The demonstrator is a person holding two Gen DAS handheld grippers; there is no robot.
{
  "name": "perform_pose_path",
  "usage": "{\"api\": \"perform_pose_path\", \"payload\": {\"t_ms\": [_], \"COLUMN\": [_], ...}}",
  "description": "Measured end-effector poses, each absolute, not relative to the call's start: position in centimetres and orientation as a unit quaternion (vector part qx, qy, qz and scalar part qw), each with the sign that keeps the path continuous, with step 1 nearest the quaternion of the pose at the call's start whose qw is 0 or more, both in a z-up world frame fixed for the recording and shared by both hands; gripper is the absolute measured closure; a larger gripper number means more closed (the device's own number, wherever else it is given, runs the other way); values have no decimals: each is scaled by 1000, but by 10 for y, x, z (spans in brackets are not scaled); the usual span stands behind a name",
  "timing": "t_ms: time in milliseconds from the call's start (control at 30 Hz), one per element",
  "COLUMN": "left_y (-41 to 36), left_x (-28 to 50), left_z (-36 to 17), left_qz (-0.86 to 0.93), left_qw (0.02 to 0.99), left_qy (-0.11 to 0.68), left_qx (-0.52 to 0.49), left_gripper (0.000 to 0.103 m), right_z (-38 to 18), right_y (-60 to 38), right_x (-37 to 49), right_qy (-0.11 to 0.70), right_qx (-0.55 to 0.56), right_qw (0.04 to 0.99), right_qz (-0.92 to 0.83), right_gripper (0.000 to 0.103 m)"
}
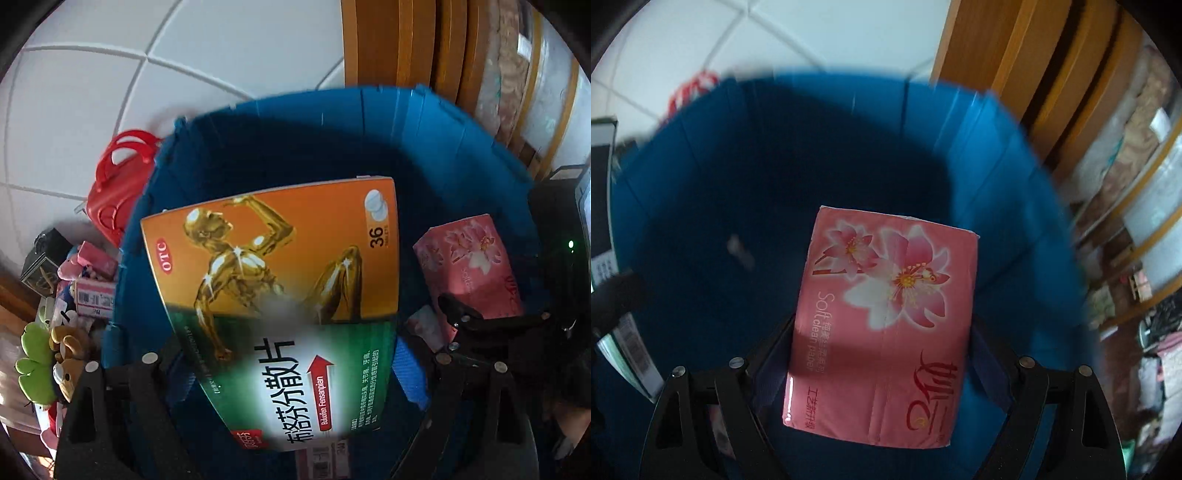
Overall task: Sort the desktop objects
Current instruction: 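Carry the box and tissue pack into the blue crate and release both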
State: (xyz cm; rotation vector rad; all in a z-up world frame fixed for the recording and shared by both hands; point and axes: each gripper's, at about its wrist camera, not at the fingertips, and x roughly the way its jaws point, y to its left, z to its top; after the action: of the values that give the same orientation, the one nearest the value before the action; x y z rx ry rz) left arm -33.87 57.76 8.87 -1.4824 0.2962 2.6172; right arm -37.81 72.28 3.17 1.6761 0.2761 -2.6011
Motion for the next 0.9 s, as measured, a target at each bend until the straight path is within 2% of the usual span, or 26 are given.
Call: {"api": "perform_pose_path", "payload": {"t_ms": [100, 233, 367, 567, 667, 800, 900], "left_y": [585, 590, 602, 608, 599, 596, 594], "left_x": [-340, -337, -330, -320, -320, -324, -328], "left_z": [55, 27, 12, 15, 16, 22, 29], "left_qz": [842, 812, 798, 800, 803, 809, 817], "left_qw": [55, 69, 63, 67, 63, 61, 59], "left_qy": [117, 114, 144, 143, 137, 133, 138], "left_qx": [-524, -568, -582, -579, -577, -569, -557], "left_gripper": [14, 14, 14, 14, 14, 14, 14], "right_z": [-1, -17, -33, -42, -48, -47, -42], "right_y": [723, 709, 710, 718, 714, 712, 714], "right_x": [-378, -370, -367, -376, -374, -374, -374], "right_qy": [94, 159, 160, 172, 171, 169, 160], "right_qx": [579, 584, 610, 630, 637, 631, 629], "right_qw": [22, 5, 16, 23, 30, 39, 40], "right_qz": [-810, -796, -776, -757, -751, -756, -759], "right_gripper": [16, 16, 15, 14, 11, 0, 0]}}
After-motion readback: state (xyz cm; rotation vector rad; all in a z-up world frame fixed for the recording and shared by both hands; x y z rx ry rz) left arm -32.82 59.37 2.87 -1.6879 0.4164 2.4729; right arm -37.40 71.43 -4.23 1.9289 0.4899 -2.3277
